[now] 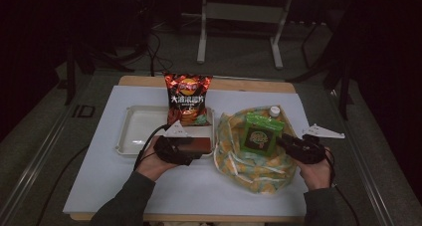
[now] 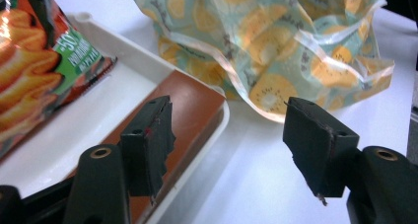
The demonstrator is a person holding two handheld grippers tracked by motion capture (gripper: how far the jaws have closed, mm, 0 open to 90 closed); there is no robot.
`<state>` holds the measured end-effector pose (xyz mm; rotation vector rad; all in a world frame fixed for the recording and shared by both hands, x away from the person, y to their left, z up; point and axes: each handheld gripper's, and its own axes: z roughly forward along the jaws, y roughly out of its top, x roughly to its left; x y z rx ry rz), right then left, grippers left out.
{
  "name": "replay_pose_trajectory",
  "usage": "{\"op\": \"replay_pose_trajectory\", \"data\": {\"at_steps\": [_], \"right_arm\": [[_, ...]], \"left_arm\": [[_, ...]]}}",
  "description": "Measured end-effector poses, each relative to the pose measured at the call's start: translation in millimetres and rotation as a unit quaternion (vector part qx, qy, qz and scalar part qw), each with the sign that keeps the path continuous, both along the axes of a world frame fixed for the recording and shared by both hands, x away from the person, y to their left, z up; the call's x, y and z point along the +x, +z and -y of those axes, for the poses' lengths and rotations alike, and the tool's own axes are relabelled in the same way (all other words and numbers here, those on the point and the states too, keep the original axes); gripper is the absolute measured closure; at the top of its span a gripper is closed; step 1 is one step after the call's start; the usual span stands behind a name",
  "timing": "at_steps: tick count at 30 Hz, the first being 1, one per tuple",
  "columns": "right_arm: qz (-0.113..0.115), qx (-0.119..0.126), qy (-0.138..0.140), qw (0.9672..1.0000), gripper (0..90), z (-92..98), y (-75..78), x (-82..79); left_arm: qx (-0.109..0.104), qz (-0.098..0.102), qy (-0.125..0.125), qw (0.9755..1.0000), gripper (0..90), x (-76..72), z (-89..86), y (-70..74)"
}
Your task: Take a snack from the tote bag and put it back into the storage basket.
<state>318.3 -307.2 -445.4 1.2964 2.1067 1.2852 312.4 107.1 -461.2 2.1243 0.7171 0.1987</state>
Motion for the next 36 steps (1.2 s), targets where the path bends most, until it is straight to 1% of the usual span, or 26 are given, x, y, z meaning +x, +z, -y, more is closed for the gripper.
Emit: {"op": "replay_pose_trajectory", "data": {"at_steps": [2,5,8,9,11,15,16,20,23,24,26,28,29,30,35,36], "right_arm": [[-0.002,-0.004,-0.003,1.0000,62.8,-0.8,-0.7,3.4],[-0.006,-0.012,-0.005,0.9999,60.4,-2.4,-1.6,8.3],[-0.006,-0.021,-0.007,0.9997,58.5,-4.6,-2.2,12.5],[-0.006,-0.021,-0.007,0.9997,57.8,-5.2,-2.2,14.1],[-0.005,-0.021,-0.006,0.9997,55.3,-6.5,-2.4,18.0],[-0.002,-0.026,-0.002,0.9997,51.2,-10.3,-2.3,24.5],[-0.002,-0.026,-0.001,0.9997,50.9,-10.8,-2.2,25.6],[0.001,-0.029,0.011,0.9995,49.5,-12.8,-1.6,30.7],[0.004,-0.023,0.021,0.9995,49.7,-13.1,-0.6,32.9],[0.008,-0.020,0.025,0.9995,50.2,-12.9,0.3,33.7],[0.009,-0.015,0.028,0.9994,51.9,-12.1,1.1,34.0],[0.008,-0.017,0.029,0.9994,55.0,-11.1,1.8,34.2],[0.008,-0.017,0.029,0.9994,55.0,-11.1,1.8,34.2],[0.008,-0.019,0.031,0.9993,58.4,-10.9,1.9,33.6],[0.014,-0.019,0.034,0.9992,62.4,-11.5,2.9,32.2],[0.013,-0.020,0.034,0.9991,63.2,-11.3,3.0,32.4]], "left_arm": [[0.006,0.003,-0.001,1.0000,34.4,-2.4,0.3,-3.2],[0.008,0.001,-0.005,1.0000,32.1,-6.0,0.8,-9.6],[0.015,-0.001,-0.010,0.9998,31.6,-8.6,1.0,-15.2],[0.019,-0.001,-0.013,0.9997,31.5,-9.8,0.7,-17.4],[0.020,0.000,-0.016,0.9997,30.9,-12.3,0.6,-20.1],[0.014,0.008,-0.018,0.9997,30.9,-19.0,0.0,-24.3],[0.015,0.016,-0.018,0.9996,31.2,-22.1,-0.7,-25.4],[0.004,0.026,-0.014,0.9995,33.0,-29.9,-4.5,-30.4],[0.002,0.027,-0.014,0.9995,33.6,-33.1,-6.9,-33.6],[0.001,0.031,-0.012,0.9995,33.6,-36.5,-8.3,-37.1],[-0.001,0.030,-0.012,0.9995,33.6,-37.8,-9.7,-38.9],[-0.009,0.030,-0.011,0.9994,33.6,-39.0,-11.0,-40.1],[-0.009,0.030,-0.011,0.9994,33.6,-39.0,-11.0,-40.1],[-0.009,0.030,-0.010,0.9995,33.6,-39.1,-11.4,-41.2],[-0.009,0.028,-0.008,0.9995,33.8,-39.9,-12.5,-44.3],[-0.013,0.028,-0.007,0.9995,33.8,-40.4,-13.0,-44.4]]}}
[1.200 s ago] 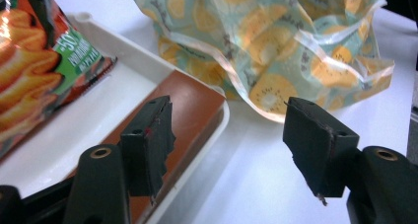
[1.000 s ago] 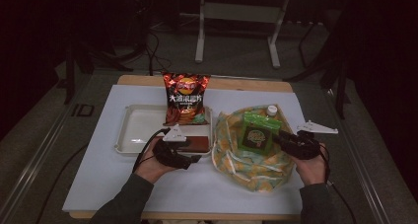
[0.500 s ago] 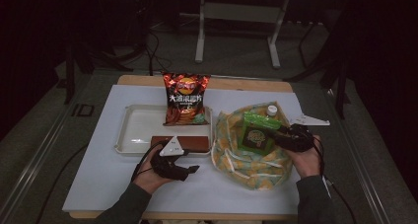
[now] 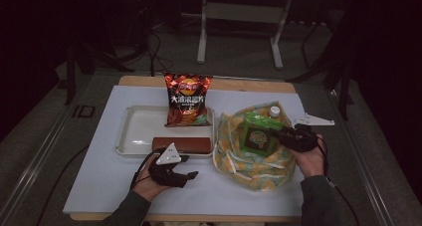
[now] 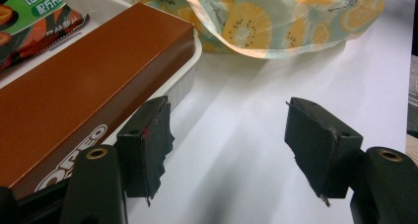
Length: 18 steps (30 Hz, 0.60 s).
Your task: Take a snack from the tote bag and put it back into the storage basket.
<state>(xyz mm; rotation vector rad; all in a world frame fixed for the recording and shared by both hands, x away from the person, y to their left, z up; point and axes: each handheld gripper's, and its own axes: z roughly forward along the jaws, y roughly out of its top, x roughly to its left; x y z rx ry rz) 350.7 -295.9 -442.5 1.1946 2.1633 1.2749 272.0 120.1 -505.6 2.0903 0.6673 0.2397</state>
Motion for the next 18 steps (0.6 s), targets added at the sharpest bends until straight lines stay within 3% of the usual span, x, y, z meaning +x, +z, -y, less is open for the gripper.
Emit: {"op": "replay_pose_trajectory", "data": {"at_steps": [7,18], "right_arm": [[0.008,-0.008,0.004,0.9999,73.3,0.2,2.0,-4.0],[0.020,-0.008,0.017,0.9996,82.8,-1.7,3.5,-7.0]], "left_arm": [[-0.018,0.008,0.005,0.9998,34.9,-3.4,-5.0,1.8],[-0.008,0.001,-0.002,1.0000,35.2,-9.3,-0.6,-1.2]]}}
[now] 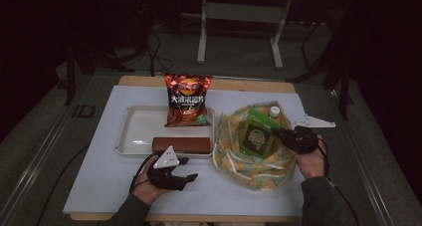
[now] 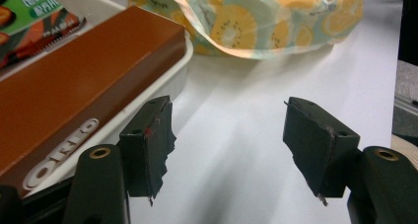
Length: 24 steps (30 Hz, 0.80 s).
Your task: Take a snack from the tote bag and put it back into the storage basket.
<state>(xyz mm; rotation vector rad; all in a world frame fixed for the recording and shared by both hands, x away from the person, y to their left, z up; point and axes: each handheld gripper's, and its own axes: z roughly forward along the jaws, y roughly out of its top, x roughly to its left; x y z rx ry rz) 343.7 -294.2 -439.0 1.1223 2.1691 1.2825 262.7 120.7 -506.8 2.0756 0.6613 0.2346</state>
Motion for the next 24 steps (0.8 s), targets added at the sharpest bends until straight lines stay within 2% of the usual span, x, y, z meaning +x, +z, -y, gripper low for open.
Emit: {"op": "replay_pose_trajectory", "data": {"at_steps": [11,24], "right_arm": [[0.018,-0.013,0.015,0.9996,86.2,-3.7,5.4,-6.1],[0.048,-0.020,0.029,0.9983,88.7,-9.2,29.5,-14.8]], "left_arm": [[0.006,-0.007,0.004,1.0000,35.2,-1.0,-2.0,-2.7],[0.009,-0.014,0.009,0.9998,35.2,0.7,-4.2,-6.5]]}}
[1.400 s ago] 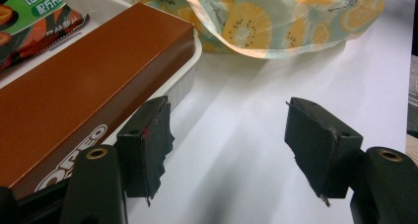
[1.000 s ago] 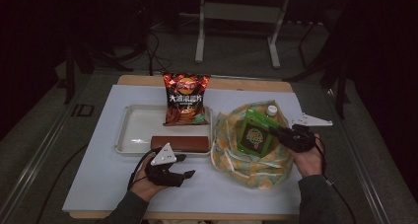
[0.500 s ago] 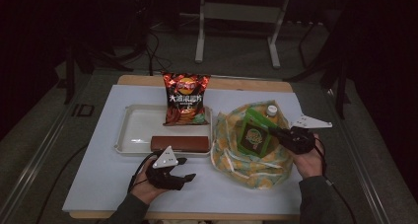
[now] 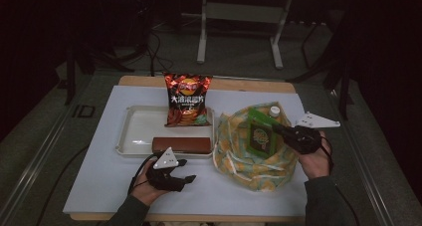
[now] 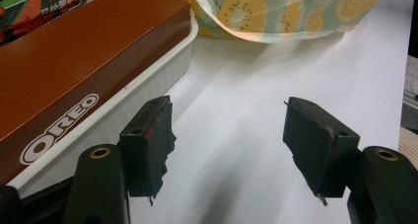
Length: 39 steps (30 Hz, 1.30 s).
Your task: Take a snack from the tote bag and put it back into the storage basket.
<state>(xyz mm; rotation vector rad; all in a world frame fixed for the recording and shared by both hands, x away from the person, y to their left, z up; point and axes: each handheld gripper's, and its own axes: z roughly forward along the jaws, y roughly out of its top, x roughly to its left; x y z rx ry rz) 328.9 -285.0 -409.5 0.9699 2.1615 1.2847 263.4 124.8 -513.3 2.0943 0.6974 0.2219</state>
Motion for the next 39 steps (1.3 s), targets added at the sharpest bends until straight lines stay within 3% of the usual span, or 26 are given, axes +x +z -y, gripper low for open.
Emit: {"op": "replay_pose_trajectory", "data": {"at_steps": [12,19,39], "right_arm": [[0.008,0.022,0.015,0.9996,88.7,3.7,18.1,-6.5],[0.009,0.047,0.028,0.9985,88.8,6.6,30.6,-9.5],[0.018,0.076,0.060,0.9952,89.0,0.5,48.3,-13.2]], "left_arm": [[0.003,-0.004,0.005,1.0000,35.2,1.9,-0.9,-2.5],[0.003,-0.004,0.006,1.0000,35.2,1.5,-1.4,-1.8],[0.007,-0.007,0.002,1.0000,35.8,1.6,-0.4,-3.1]]}}
